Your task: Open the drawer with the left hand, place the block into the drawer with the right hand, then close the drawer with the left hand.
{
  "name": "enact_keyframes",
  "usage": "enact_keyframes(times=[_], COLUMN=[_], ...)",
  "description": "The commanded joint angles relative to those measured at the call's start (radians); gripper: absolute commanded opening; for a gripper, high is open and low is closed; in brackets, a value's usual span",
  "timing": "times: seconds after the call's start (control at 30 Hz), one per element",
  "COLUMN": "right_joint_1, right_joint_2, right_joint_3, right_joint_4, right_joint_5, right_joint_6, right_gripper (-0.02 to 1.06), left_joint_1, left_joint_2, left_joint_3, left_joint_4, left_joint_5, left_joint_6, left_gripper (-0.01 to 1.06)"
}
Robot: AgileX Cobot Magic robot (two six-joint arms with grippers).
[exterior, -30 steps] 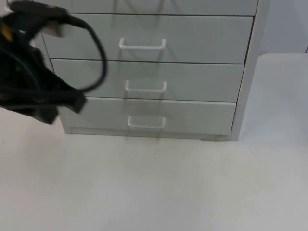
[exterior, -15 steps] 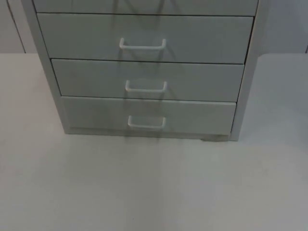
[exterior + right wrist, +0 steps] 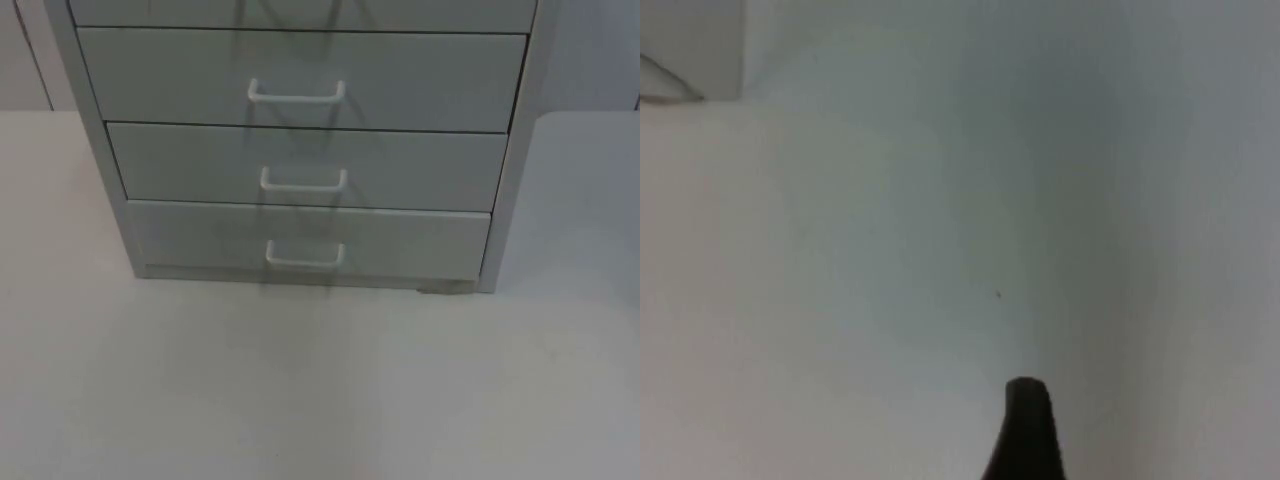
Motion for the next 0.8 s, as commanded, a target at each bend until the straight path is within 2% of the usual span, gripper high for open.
enact_keyframes(times=[0.0, 0.1, 0.27, 0.4, 0.5, 0.77], right_joint_1=[0.007, 0.007, 0.007, 0.007, 0.007, 0.007], right_joint_2=[-0.073, -0.151, -0.346, -0.506, -0.579, -0.79], right_joint_3=[-0.002, -0.002, 0.0, 0.0, 0.0, 0.0], right_joint_4=[0.045, 0.07, 0.07, 0.097, 0.106, 0.087], right_joint_5=[-0.02, -0.031, -0.031, 0.056, 0.085, 0.157], right_joint_6=[-0.071, -0.114, -0.119, -0.119, -0.119, -0.119], right_gripper=[0.6, 0.6, 0.6, 0.6, 0.6, 0.6], left_joint_1=[0.005, 0.005, 0.005, 0.005, 0.005, 0.005], left_joint_2=[-0.054, -0.138, -0.321, -0.482, -0.57, -0.793], left_joint_3=[0.006, 0.006, 0.008, 0.013, 0.013, 0.013], left_joint_4=[-0.028, -0.055, -0.068, -0.069, -0.069, -0.065], left_joint_5=[0.022, 0.038, 0.083, 0.188, 0.23, 0.28], left_joint_6=[0.005, 0.047, 0.074, 0.09, 0.102, 0.138], left_gripper=[0.0, 0.0, 0.0, 0.0, 0.0, 0.0])
